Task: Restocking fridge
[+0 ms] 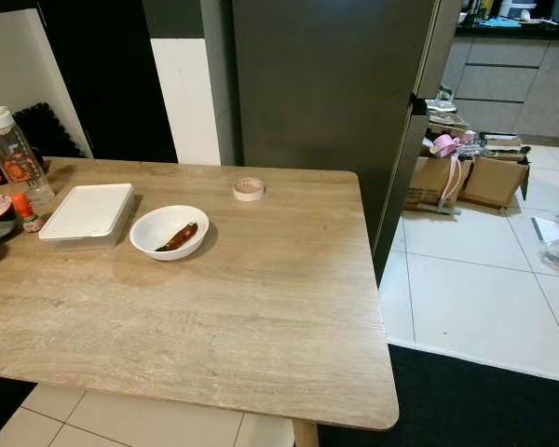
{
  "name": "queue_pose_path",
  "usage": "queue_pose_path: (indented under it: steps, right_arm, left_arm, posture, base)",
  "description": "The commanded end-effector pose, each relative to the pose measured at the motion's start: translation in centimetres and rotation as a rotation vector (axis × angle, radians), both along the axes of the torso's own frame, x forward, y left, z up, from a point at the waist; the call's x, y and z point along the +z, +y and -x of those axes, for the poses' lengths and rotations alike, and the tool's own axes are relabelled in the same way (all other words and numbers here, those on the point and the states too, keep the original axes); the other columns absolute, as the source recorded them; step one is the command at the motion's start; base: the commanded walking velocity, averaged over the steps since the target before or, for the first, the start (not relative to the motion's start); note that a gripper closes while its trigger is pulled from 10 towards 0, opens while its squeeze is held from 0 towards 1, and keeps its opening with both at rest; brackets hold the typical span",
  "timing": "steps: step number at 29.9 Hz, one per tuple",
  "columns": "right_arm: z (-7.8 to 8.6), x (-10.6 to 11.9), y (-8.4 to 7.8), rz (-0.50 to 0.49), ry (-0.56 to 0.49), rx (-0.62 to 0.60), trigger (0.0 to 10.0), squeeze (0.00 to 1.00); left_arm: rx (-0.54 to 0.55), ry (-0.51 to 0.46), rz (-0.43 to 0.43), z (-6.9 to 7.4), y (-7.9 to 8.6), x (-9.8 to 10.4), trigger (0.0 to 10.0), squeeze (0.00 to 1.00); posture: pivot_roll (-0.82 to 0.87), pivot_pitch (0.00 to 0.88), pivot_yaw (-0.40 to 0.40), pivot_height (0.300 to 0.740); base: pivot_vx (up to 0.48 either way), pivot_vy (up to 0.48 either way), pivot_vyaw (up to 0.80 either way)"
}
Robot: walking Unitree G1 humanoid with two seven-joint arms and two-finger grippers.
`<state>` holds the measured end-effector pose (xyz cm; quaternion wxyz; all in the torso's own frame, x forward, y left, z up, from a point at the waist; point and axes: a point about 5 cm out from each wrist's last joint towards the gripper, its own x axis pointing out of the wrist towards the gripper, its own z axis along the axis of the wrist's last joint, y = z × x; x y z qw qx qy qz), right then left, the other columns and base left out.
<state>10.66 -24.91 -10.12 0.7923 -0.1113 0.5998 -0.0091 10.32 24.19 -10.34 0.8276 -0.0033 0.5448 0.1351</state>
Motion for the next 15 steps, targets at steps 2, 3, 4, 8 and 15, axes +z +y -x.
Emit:
queue_pose_path:
  steps: [2,3,4,8,15]
  right_arm:
    - [-0.1,-0.2,0.8,-0.001,0.002,-0.005,10.0,0.00]
    - [-0.1,-0.2,1.0,-0.003,0.002,-0.004,10.0,0.00]
    - [-0.1,-0.3,1.2,-0.006,0.002,-0.002,10.0,0.00]
    - [-0.1,-0.4,1.6,-0.012,0.005,0.000,10.0,0.00]
    - [0.1,-0.6,2.3,-0.019,0.013,0.006,10.0,0.00]
  left_arm:
    - [0.013,0.014,0.021,0.3,-0.5,-0.2,10.0,0.00]
    - [0.013,0.015,0.023,0.4,-0.6,-0.3,10.0,0.00]
    - [0.013,0.017,0.025,0.4,-0.6,-0.3,10.0,0.00]
    - [0.015,0.022,0.028,0.6,-0.7,-0.3,10.0,0.00]
    - [0.037,0.022,0.032,0.7,-0.7,-0.4,10.0,0.00]
  posture:
    - [-0.08,0.000,0.020,0.740]
    - [-0.08,0.000,0.020,0.740]
    - [-0.08,0.000,0.020,0.740]
    - [-0.08,0.000,0.015,0.740]
    - [-0.09,0.000,0.012,0.740]
  base:
    - [0.000,0.000,0.00]
    - [0.000,0.000,0.00]
    - [0.000,0.000,0.00]
    - [0.000,0.000,0.00]
    - [0.000,0.000,0.00]
